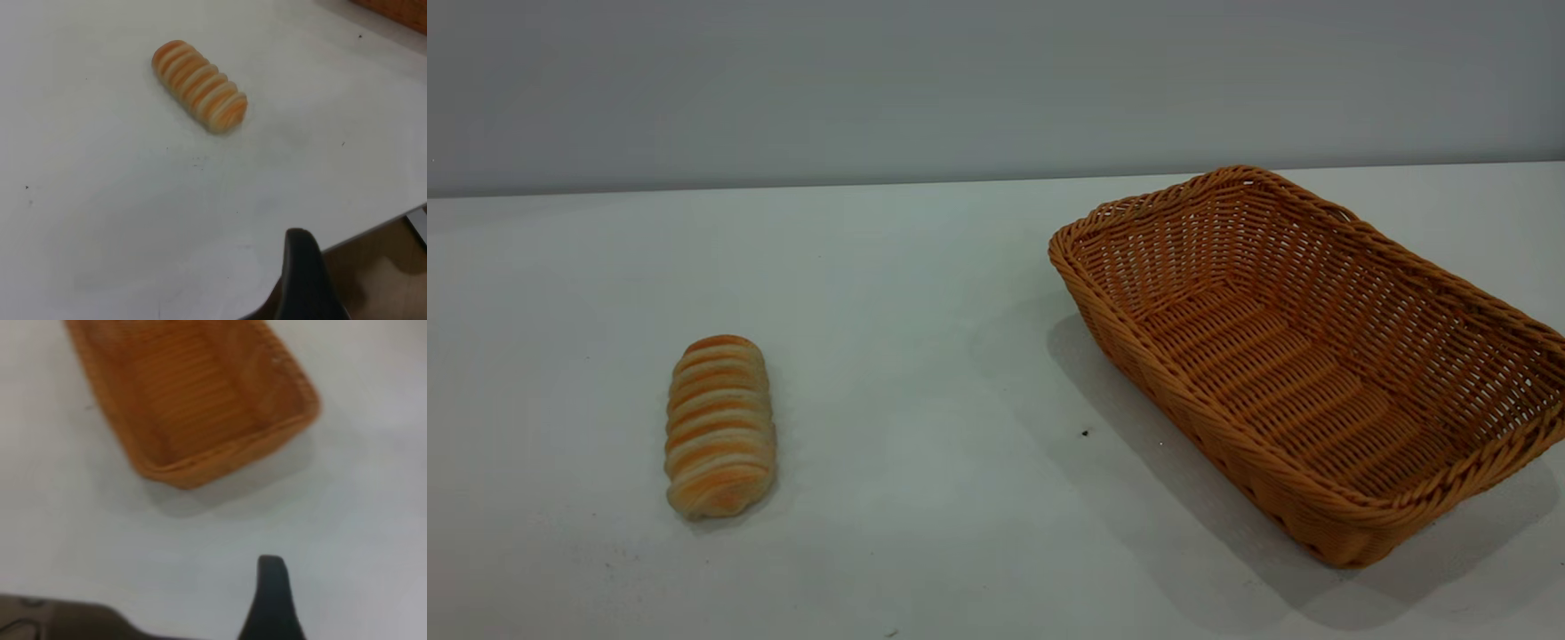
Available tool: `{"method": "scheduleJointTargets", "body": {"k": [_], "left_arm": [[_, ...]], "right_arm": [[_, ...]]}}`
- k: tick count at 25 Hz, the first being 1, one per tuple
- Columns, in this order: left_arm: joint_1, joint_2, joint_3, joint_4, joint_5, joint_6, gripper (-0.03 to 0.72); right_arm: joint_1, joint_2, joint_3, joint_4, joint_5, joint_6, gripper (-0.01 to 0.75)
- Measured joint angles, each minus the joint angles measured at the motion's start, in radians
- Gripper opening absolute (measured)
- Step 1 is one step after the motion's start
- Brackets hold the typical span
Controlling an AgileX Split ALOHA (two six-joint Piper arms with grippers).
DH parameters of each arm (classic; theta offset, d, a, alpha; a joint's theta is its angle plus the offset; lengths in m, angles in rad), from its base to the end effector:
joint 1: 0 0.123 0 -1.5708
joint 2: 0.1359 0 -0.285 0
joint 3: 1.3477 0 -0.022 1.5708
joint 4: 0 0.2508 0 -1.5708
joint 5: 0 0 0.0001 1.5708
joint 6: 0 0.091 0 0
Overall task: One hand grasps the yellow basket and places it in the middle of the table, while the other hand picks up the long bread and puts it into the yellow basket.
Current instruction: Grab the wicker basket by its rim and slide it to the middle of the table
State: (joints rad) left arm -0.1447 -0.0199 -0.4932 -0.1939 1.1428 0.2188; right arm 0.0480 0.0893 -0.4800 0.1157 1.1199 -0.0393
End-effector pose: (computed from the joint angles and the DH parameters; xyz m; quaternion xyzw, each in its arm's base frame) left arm -0.0137 -0.0141 0.2700 0.1648 0.8508 -0.0782 0.4927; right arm 0.0069 0.0098 0.2674 -0.0397 0.8917 0.0598 0.4469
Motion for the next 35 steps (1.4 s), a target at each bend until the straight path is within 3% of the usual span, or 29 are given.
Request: {"method": "scheduleJointTargets", "body": {"k": [5,12,22,35], "left_arm": [[0.0,0.053,0.0,0.01,-0.003,-0.062,0.482],[0.0,0.302,-0.004,0.081,-0.048,-0.173,0.459],[0.0,0.615,-0.006,0.017,-0.472,-0.187,0.459],[0.0,0.831,-0.006,-0.01,-0.673,-0.187,0.459]], "right_arm": [[0.076,0.0,0.0,0.006,-0.004,0.012,0.585],[0.083,0.089,-0.003,0.007,-0.118,0.1,0.585],[0.083,0.531,-0.003,0.09,-0.406,0.131,0.585],[0.083,1.142,-0.026,0.403,-0.678,0.105,0.585]]}}
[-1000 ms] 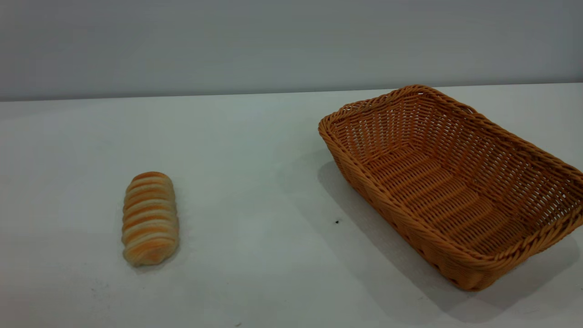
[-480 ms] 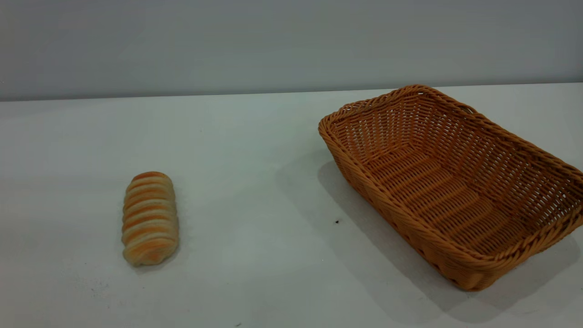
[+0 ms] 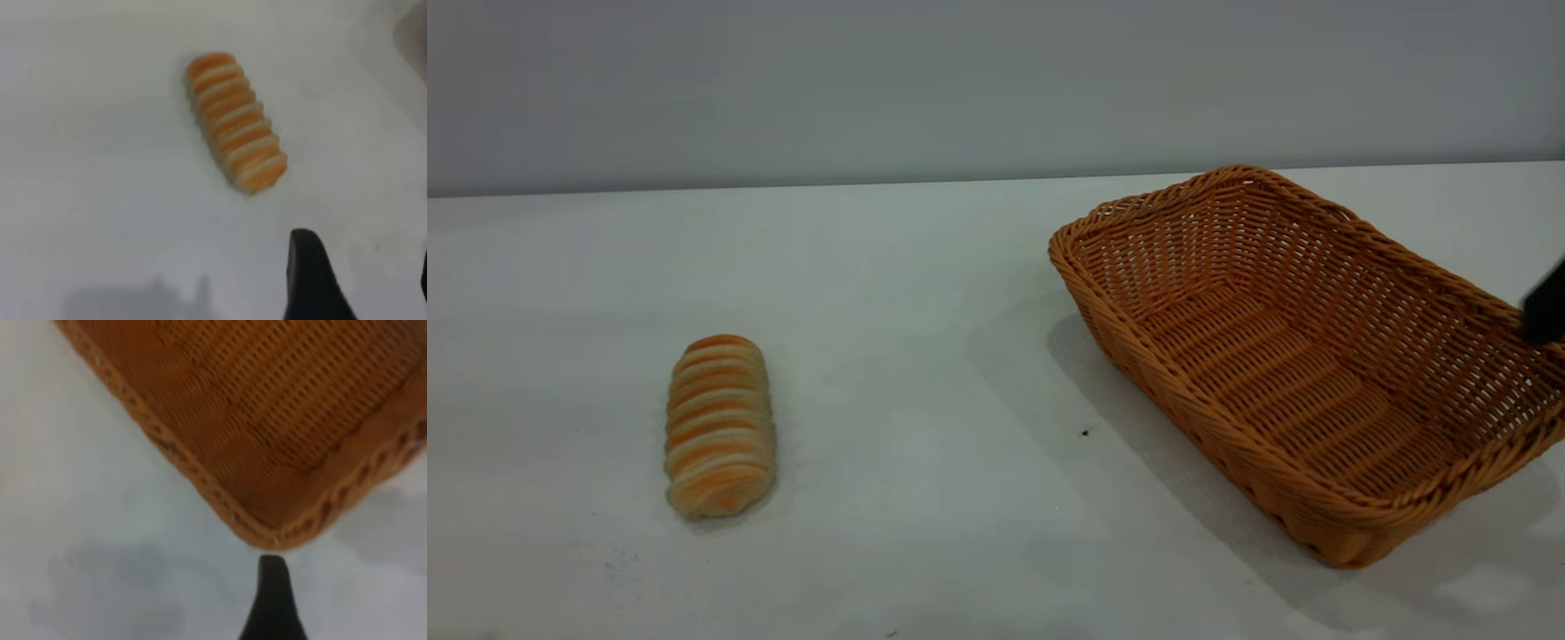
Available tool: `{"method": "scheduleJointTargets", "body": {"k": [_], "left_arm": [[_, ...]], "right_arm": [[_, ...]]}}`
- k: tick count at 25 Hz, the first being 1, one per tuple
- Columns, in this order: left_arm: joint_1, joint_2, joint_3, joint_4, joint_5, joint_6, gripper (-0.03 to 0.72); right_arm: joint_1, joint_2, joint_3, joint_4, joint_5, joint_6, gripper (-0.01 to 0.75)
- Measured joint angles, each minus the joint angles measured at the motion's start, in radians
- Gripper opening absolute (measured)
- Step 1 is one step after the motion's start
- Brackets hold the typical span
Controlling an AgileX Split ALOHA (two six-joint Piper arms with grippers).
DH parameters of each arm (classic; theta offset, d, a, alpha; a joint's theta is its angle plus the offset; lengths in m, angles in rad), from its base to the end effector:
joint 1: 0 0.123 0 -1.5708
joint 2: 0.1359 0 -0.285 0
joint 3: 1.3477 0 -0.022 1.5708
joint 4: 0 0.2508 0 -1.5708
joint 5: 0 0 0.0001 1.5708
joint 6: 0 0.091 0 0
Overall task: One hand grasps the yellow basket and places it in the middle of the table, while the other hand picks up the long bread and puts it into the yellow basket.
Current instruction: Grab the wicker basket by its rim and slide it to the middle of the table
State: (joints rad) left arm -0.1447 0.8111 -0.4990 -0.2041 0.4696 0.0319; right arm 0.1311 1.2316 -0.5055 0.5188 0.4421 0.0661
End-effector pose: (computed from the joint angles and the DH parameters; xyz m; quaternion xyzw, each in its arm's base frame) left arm 0.1502 -0.0303 0.2624 0.0170 0.9028 -0.1040 0.4169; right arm 0.1984 0.0457 0.1940 0.1677 0.9437 0.1850 0.2172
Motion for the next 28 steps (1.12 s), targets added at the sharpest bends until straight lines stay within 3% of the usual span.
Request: {"method": "scheduleJointTargets", "body": {"k": [8,28], "left_arm": [[0.0,0.0,0.0,-0.001,-0.027,0.0,0.459],[0.0,0.0,0.0,-0.001,-0.017,-0.001,0.459]], "right_arm": [[0.0,0.22,-0.076,0.102,-0.059,-0.002,0.585],[0.0,0.451,-0.085,0.107,-0.185,0.022,0.585]]}}
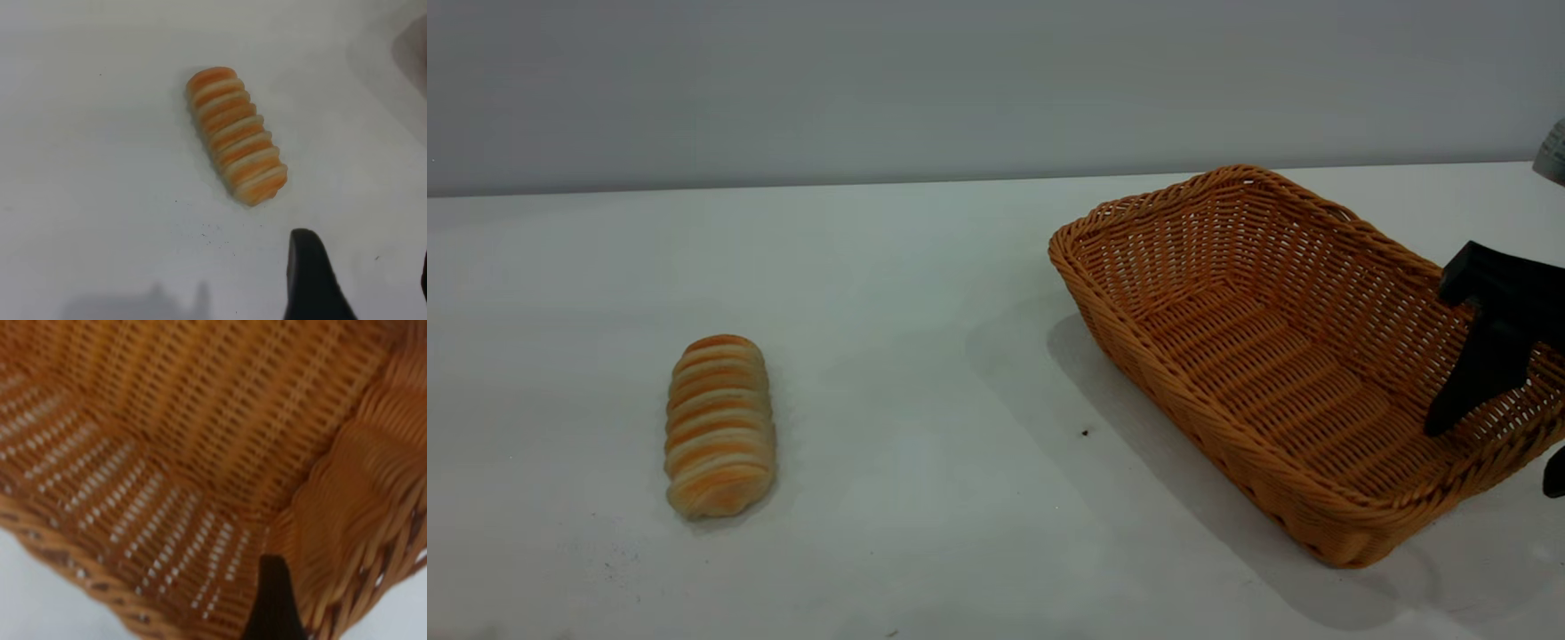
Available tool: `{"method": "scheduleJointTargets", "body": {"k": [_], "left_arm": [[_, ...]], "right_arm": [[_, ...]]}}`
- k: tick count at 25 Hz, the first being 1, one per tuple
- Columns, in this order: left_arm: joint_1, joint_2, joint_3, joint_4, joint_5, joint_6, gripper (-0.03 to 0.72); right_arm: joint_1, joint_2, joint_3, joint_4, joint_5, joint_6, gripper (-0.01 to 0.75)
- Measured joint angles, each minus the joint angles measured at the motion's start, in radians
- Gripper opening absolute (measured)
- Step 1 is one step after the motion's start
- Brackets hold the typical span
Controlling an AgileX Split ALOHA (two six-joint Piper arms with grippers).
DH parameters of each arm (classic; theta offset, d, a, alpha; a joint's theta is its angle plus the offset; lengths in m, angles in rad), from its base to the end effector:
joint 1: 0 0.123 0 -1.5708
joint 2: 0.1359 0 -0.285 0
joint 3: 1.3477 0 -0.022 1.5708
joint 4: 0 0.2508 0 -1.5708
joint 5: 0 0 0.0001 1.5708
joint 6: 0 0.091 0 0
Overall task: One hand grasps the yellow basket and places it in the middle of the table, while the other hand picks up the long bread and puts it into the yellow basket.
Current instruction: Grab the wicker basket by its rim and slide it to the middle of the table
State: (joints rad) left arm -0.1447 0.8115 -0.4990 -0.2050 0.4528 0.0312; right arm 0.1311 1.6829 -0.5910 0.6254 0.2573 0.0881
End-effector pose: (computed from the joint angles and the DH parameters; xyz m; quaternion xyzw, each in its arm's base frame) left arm 0.1512 -0.0302 0.2635 0.0154 0.8994 -0.1043 0.4242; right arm 0.2504 0.0467 0.1150 0.2616 0.9460 0.1384 0.1320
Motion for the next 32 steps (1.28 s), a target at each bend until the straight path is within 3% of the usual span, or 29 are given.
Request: {"method": "scheduleJointTargets", "body": {"k": [10,13,16,23,32], "left_arm": [[0.0,0.0,0.0,0.0,-0.007,-0.004,0.459],[0.0,0.0,0.0,0.0,-0.008,-0.004,0.459],[0.0,0.0,0.0,0.0,-0.008,-0.004,0.459],[0.0,0.0,0.0,0.0,-0.008,-0.004,0.459],[0.0,0.0,0.0,0.0,-0.008,-0.004,0.459]], "right_arm": [[0.0,0.123,-0.009,0.017,-0.083,-0.053,0.584],[0.0,0.15,-0.033,0.019,-0.085,-0.075,0.552],[0.0,0.171,-0.062,0.033,-0.08,-0.088,0.457],[0.0,0.2,-0.115,0.057,-0.084,-0.115,0.068],[0.0,0.228,-0.258,0.036,0.071,-0.185,0.047]]}}
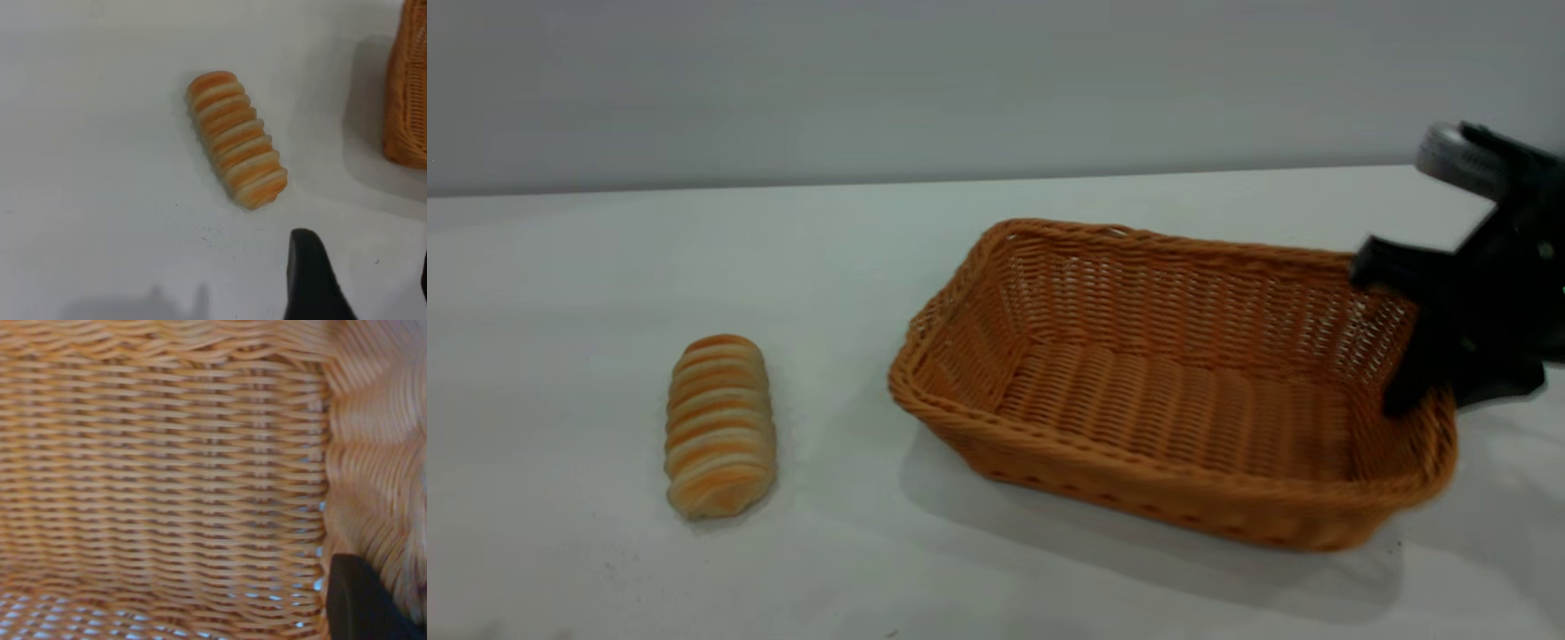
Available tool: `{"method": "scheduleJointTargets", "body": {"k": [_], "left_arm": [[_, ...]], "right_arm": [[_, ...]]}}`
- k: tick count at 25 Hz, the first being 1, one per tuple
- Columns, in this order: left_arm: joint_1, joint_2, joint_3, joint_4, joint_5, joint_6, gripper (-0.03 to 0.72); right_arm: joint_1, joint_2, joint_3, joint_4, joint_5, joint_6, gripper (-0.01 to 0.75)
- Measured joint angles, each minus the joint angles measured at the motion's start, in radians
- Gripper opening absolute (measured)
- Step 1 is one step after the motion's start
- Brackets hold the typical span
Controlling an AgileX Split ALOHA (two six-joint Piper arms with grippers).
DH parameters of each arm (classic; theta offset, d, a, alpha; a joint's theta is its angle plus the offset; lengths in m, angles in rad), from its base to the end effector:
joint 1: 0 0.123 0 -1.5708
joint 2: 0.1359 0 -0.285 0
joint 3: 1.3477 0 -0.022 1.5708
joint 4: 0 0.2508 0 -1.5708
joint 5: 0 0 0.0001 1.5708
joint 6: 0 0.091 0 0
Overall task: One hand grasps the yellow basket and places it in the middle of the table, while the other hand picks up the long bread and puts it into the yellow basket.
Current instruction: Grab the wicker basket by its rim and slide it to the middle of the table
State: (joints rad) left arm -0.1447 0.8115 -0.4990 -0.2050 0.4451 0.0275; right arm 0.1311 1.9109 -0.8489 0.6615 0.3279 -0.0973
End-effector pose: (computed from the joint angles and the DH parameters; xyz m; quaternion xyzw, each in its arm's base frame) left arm 0.1517 -0.0302 0.2640 0.0133 0.8978 -0.1051 0.4274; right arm 0.3136 0.0596 0.0968 0.1820 0.9643 0.1469 0.1239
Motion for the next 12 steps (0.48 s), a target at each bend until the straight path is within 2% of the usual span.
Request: {"method": "scheduleJointTargets", "body": {"k": [5,12], "left_arm": [[0.0,0.0,0.0,0.0,0.0,0.0,0.459],[0.0,0.0,0.0,0.0,0.0,0.001,0.459]], "right_arm": [[0.038,0.004,-0.086,-0.015,0.078,-0.048,0.047],[0.105,0.025,-0.097,-0.002,0.07,-0.121,0.05]]}}
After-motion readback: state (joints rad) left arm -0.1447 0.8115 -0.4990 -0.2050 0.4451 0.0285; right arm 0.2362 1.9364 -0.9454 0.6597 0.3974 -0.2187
